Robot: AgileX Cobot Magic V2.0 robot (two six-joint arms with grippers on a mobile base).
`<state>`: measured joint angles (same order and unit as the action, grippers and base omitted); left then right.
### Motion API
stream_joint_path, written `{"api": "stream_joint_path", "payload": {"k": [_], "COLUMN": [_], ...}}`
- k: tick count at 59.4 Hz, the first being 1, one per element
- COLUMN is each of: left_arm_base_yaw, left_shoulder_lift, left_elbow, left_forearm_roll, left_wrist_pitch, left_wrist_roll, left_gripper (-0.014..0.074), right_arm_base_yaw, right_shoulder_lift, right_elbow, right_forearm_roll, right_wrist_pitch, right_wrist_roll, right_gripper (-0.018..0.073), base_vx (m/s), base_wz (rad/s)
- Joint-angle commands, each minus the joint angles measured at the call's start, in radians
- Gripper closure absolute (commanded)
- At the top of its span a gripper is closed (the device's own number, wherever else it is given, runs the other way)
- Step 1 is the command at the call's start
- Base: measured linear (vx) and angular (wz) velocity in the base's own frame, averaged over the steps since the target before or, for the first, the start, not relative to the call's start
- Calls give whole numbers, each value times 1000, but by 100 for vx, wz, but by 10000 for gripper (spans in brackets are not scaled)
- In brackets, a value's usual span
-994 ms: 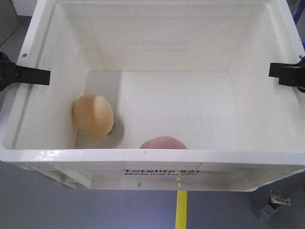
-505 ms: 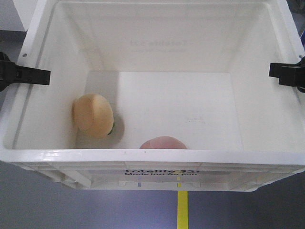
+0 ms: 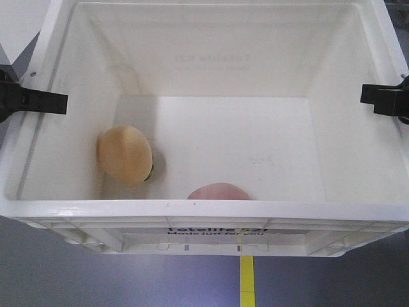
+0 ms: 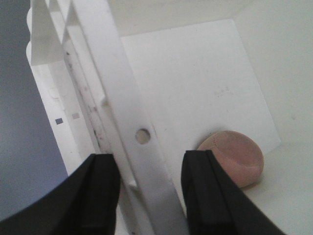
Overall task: Place moving items into box and shelve
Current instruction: 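Keep holding the tote while the base turns along the floor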
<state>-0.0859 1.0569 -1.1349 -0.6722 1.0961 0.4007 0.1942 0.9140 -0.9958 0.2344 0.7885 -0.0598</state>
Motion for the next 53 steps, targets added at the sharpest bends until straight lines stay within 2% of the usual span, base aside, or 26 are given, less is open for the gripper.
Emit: {"api": "stream_joint_path", "payload": {"k": [1,53], "left_arm_base_yaw": [-14,-14], "left_shoulder_lift": [-27,-26], "left_elbow": [-46,-46], "left_forearm_roll": [-145,-145], "left_wrist_pitch": [-84,-85], "left_wrist_roll": [30,30], "left_gripper": [603,603], "right_arm_base_yaw": [3,3], "right_shoulder_lift": [-21,-21], "right_elbow": [-44,-44], "right_forearm_roll": [87,87], "right_wrist_pitch": [-138,-138], "right_wrist_roll": [-26,-26], "right_gripper": [565,565], "base_vx": [48,49], "base_wz": [-5,-4]}}
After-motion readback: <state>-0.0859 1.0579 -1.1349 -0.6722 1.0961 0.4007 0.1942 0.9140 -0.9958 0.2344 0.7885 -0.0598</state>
